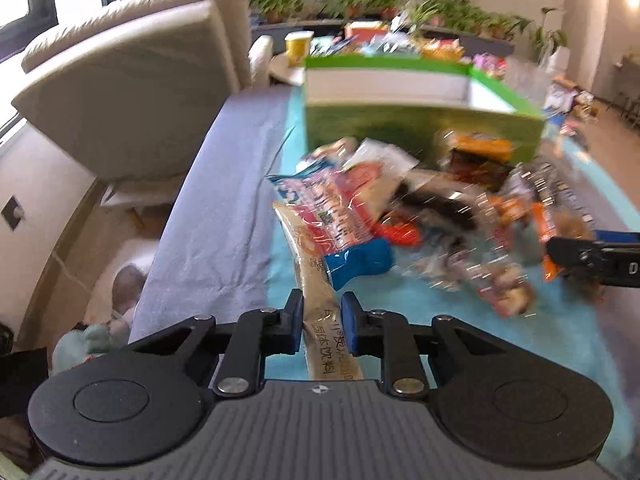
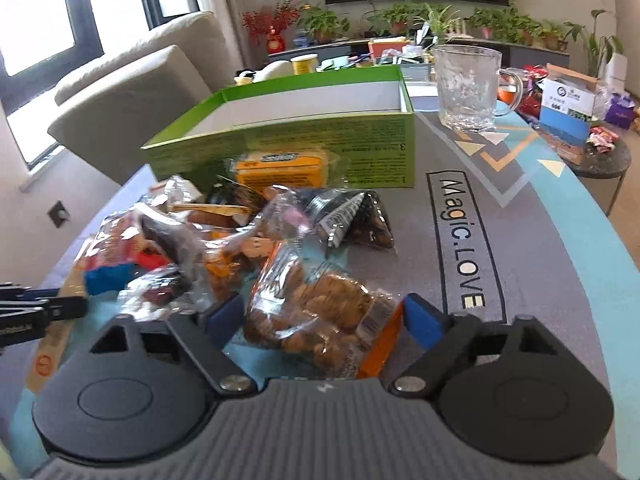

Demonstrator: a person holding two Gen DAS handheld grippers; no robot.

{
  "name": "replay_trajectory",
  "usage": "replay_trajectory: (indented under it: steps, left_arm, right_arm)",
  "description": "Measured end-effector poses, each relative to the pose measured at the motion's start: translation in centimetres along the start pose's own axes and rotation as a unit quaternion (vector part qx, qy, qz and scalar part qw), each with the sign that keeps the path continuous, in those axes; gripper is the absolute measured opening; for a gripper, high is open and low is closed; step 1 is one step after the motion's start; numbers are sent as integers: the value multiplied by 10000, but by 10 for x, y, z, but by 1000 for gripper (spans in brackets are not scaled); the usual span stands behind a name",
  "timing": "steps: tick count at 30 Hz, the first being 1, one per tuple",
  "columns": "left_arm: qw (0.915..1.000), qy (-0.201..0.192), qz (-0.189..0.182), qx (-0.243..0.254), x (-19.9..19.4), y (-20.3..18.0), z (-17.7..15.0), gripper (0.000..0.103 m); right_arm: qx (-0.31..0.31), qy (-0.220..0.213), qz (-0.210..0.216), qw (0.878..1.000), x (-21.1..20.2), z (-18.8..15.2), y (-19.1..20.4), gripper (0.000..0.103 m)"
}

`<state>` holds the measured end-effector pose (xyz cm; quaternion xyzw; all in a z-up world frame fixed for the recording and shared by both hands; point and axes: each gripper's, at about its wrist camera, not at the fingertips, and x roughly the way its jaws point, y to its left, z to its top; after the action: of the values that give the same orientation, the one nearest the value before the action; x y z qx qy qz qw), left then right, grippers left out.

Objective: Organize snacks
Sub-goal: 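Lift stick snack toward green box with left tool while right tool lifts cookie bag, then open the left tool over the green box while the right tool drops the cookie bag inside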

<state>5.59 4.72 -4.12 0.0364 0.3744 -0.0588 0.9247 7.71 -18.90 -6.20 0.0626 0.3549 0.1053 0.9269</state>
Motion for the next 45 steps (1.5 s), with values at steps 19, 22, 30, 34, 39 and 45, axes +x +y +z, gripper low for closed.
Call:
replay_trajectory:
  steps: [19, 22, 30, 34, 39, 45]
  left_arm:
    - [9937, -1102, -178, 99, -28, -17, 83, 19]
    - [9929, -1174, -166, 89, -14, -18, 110, 19]
    - [9918, -1247, -78, 257, 53, -23, 178, 19]
    - [9930, -1137, -79, 307, 96, -24, 202, 19]
    - [9952, -915, -133, 331, 142, -25, 212, 19]
    - [9989, -150, -103, 423, 175, -20, 198, 22]
  right_arm:
    - [288, -1222, 162, 9920, -45, 68, 8, 85]
    - [375, -1286, 184, 9908, -36, 84, 4, 85]
    - [549, -1251, 8, 9906, 29, 131, -3, 85]
    - [516, -1093, -100, 9926, 62, 145, -4, 85]
    - [195, -1005, -305, 9943, 90, 153, -2, 85]
    - [14, -570, -623, 9964, 114, 141, 2, 85]
